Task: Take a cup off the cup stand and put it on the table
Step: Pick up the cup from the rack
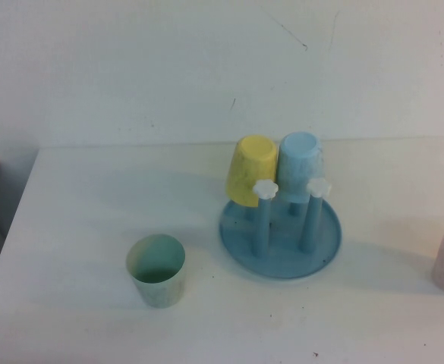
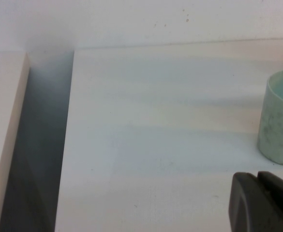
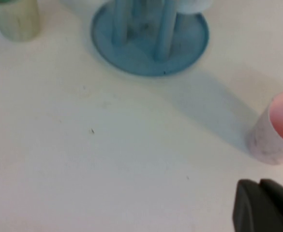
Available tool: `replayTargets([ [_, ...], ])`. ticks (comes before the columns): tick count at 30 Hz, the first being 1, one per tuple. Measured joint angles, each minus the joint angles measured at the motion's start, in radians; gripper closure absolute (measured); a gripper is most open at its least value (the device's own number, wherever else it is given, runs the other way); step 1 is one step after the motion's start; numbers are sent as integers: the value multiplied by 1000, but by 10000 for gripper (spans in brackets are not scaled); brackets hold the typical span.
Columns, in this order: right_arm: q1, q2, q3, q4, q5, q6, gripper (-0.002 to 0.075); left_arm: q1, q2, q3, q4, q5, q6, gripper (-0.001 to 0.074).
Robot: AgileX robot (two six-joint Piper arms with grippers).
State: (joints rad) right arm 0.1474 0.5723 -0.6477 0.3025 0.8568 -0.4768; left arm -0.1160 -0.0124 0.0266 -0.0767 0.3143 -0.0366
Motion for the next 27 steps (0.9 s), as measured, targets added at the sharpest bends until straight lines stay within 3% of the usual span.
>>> replayTargets([
  [9, 0, 562, -492, -169, 351, -64, 729, 0, 0, 0, 0, 0, -2, 738],
  [18, 13, 974, -838, -76, 376, -170, 729, 0, 0, 0, 0, 0, -2, 738],
  [27, 66, 1200, -1052, -68, 376, -240, 722, 0, 0, 0, 0, 0, -2, 738],
])
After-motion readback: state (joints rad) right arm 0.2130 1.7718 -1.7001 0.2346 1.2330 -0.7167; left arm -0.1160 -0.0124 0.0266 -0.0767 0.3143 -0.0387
